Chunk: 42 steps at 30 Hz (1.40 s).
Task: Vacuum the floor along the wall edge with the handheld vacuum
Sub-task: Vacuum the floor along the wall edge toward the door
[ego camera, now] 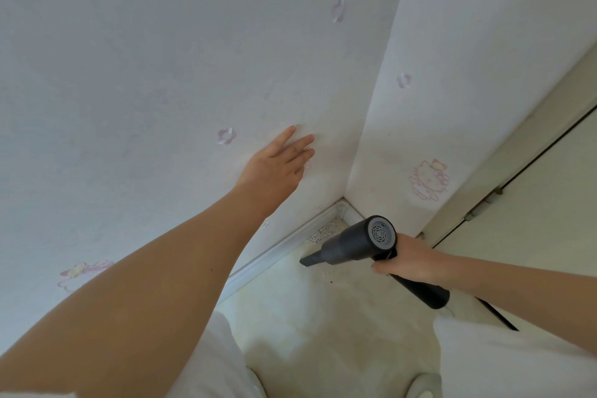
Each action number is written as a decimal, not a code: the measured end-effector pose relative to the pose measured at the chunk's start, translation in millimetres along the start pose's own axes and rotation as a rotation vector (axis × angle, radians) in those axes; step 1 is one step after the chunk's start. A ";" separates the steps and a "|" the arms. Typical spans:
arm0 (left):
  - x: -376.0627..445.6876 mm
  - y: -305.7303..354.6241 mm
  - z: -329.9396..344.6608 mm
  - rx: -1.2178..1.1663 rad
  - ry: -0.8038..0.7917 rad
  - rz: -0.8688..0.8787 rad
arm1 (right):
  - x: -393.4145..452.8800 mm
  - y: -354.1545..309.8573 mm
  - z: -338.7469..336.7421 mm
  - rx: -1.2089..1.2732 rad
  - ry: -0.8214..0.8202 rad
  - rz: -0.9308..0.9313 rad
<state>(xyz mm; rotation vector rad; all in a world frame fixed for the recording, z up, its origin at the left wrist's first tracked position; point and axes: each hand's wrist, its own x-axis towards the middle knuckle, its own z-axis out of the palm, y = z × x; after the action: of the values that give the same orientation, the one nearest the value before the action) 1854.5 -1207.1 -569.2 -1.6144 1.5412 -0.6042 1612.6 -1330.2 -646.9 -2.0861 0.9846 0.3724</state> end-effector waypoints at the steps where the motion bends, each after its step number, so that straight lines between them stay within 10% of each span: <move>1: 0.0 0.1 0.2 0.001 -0.002 -0.001 | 0.6 1.1 -0.8 0.004 0.012 0.001; 42: 1.0 1.0 0.0 -0.010 0.008 -0.017 | -42.2 27.8 -28.9 -0.101 0.039 0.005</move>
<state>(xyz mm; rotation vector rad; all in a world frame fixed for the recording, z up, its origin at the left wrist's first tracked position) 1854.0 -1208.0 -570.2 -1.6353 1.5402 -0.6138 1562.2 -1341.0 -619.9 -2.1895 1.0127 0.3927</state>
